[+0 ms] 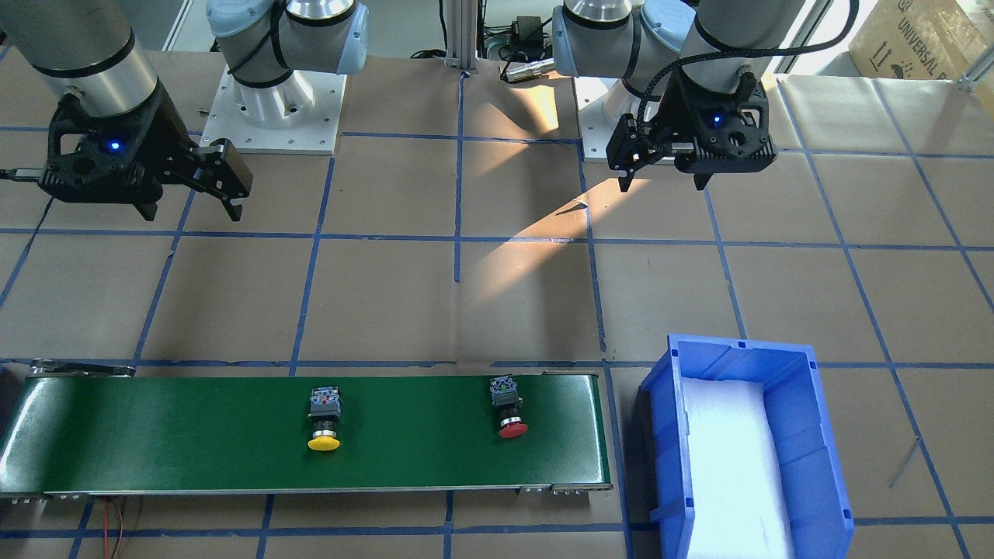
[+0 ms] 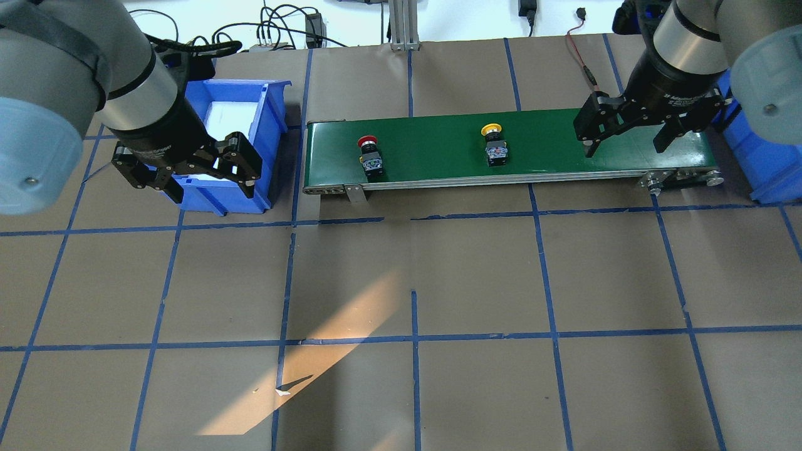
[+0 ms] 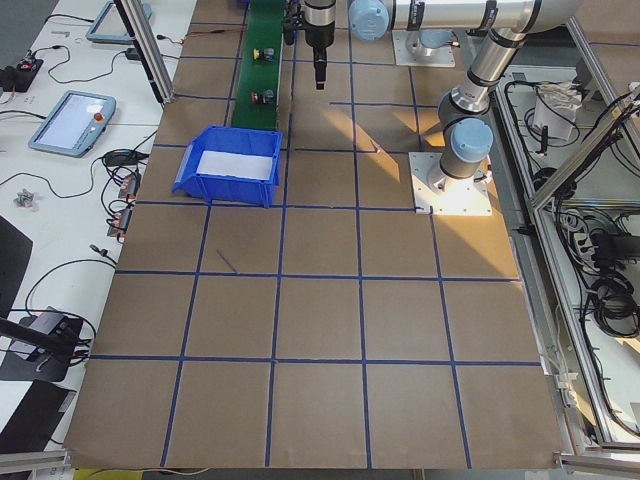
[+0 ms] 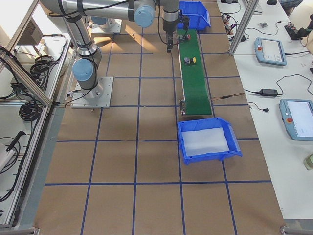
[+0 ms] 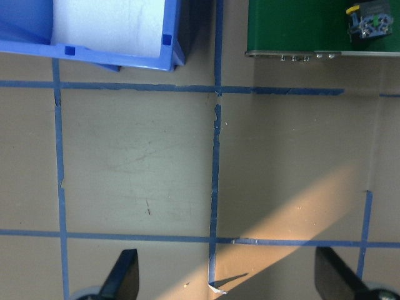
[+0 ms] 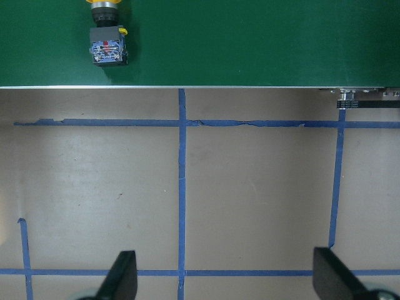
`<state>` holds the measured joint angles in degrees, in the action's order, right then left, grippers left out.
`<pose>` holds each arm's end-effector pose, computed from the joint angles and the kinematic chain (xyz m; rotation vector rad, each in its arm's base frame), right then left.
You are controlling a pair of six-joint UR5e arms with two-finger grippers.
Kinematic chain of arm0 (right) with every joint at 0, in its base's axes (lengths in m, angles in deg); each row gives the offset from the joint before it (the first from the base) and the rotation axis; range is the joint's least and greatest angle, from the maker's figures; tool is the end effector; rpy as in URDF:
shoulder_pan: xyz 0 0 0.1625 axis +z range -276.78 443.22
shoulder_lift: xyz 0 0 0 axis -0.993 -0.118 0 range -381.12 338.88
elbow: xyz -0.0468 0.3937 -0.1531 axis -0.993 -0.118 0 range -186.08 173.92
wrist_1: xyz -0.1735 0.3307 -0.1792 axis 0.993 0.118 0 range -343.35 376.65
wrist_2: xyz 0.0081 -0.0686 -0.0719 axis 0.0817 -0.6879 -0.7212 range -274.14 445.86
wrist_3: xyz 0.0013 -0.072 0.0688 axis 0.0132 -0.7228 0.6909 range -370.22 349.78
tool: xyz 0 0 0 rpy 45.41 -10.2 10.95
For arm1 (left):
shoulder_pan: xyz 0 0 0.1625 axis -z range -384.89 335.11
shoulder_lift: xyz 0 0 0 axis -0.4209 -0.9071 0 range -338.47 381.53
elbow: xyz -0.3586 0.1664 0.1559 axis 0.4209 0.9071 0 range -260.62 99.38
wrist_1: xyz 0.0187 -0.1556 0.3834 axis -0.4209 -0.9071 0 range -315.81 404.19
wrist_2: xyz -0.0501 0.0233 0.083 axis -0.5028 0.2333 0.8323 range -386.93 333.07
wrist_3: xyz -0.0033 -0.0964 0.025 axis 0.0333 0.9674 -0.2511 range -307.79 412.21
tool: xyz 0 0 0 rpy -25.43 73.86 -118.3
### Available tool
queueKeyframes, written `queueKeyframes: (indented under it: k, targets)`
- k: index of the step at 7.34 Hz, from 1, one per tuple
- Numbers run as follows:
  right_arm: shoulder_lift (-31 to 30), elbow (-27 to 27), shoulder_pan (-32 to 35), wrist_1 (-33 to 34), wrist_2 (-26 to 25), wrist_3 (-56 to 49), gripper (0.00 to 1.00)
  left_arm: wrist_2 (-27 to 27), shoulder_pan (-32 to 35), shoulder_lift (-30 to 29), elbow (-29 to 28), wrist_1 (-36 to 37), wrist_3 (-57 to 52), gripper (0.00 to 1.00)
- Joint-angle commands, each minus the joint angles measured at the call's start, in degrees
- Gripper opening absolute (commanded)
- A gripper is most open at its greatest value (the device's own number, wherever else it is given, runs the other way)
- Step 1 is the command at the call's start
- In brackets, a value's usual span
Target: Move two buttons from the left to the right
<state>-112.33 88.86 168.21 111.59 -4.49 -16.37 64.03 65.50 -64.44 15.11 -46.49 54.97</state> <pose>0.0899 -0.4939 0.4645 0.0311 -3.1331 0.0321 -0.1347 -0.4566 0.4712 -0.0638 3.1224 0.0642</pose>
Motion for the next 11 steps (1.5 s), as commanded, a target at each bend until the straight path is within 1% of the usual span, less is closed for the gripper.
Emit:
queueKeyframes:
  k: [1,4,6,8,9,10,11]
  targets:
    - [0.0,-0.5,0.0,0.1,0.1,0.0,1.00,-0.3,0.4,-1.6,-0.7,0.1,0.0,1.00]
    - [0.0,-0.2,0.0,0.0,0.0,0.0,1.00,-0.7,0.5,-1.7,-0.6,0.3,0.9,1.00]
    - [0.0,-0.2,0.0,0.0,0.0,0.0,1.00,0.1,0.2,-2.7,-2.8,0.6,0.0,1.00]
    - [-0.1,0.2,0.0,0.0,0.0,0.1,1.00,0.5,-0.4,-4.5,-7.5,2.3,0.0,1.00]
    - [-0.1,0.2,0.0,0.0,0.0,0.1,1.00,1.0,-0.4,-3.4,-6.6,1.7,0.0,1.00]
    - [-0.2,0.3,0.0,0.0,0.0,0.1,1.00,2.0,-0.3,-2.1,-4.3,0.5,0.1,1.00]
    - [-0.1,0.3,0.0,0.0,0.0,0.1,1.00,5.0,-0.4,-0.6,-2.5,0.6,0.2,1.00]
